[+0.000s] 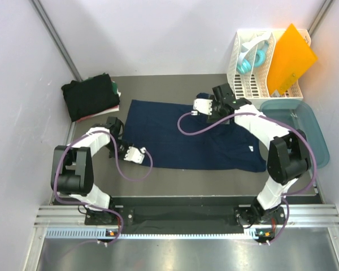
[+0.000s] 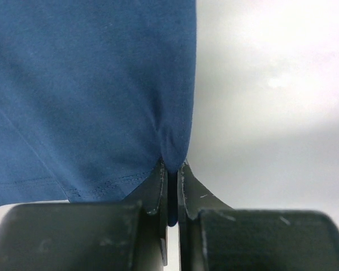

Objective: Fold and stack the t-shirts
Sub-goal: Fold the flattened tshirt in 1/3 of the way

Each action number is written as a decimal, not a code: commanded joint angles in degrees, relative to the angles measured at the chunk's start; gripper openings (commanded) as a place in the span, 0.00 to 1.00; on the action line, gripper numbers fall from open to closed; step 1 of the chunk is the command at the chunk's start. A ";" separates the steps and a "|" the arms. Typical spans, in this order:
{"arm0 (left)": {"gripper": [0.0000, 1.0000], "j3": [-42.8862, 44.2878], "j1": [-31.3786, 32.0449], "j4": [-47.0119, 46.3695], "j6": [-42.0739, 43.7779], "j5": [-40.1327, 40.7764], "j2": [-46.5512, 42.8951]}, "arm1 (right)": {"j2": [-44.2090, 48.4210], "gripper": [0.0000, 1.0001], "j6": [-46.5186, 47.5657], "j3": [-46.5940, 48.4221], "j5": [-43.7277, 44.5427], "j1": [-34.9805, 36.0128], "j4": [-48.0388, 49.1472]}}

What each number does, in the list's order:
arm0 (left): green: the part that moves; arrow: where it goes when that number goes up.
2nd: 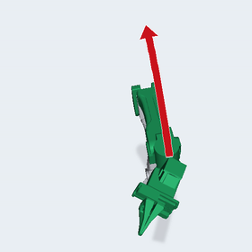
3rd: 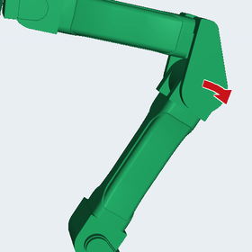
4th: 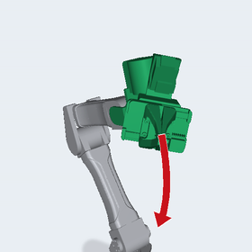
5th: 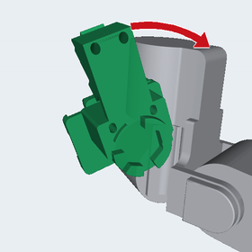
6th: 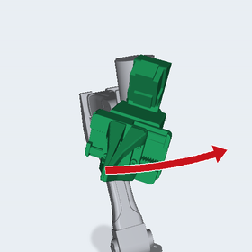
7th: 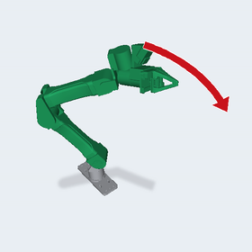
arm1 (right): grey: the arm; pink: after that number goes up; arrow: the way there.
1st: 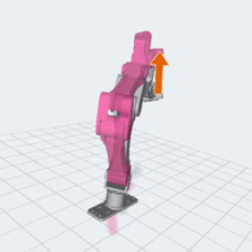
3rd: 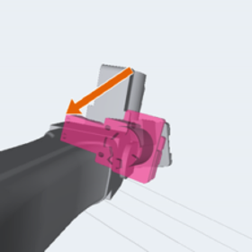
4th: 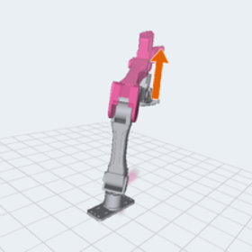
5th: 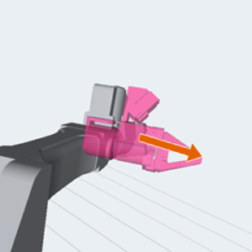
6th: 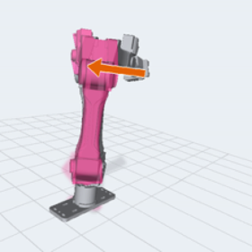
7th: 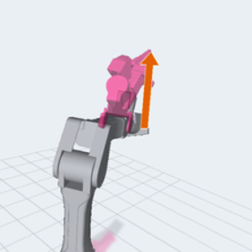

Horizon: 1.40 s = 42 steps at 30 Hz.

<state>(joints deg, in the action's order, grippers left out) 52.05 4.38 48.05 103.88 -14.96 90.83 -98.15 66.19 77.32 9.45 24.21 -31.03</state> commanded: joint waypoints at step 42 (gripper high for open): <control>0.99 20.11 -4.92 10.75 -17.48 15.49 7.26 | 10.00 0.34 11.15 -7.10 -12.96 -8.65 -35.94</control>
<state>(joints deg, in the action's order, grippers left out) 71.26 -1.72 60.14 88.33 2.85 97.95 -88.79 76.09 67.92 -0.10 15.94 -57.76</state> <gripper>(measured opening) 0.991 0.372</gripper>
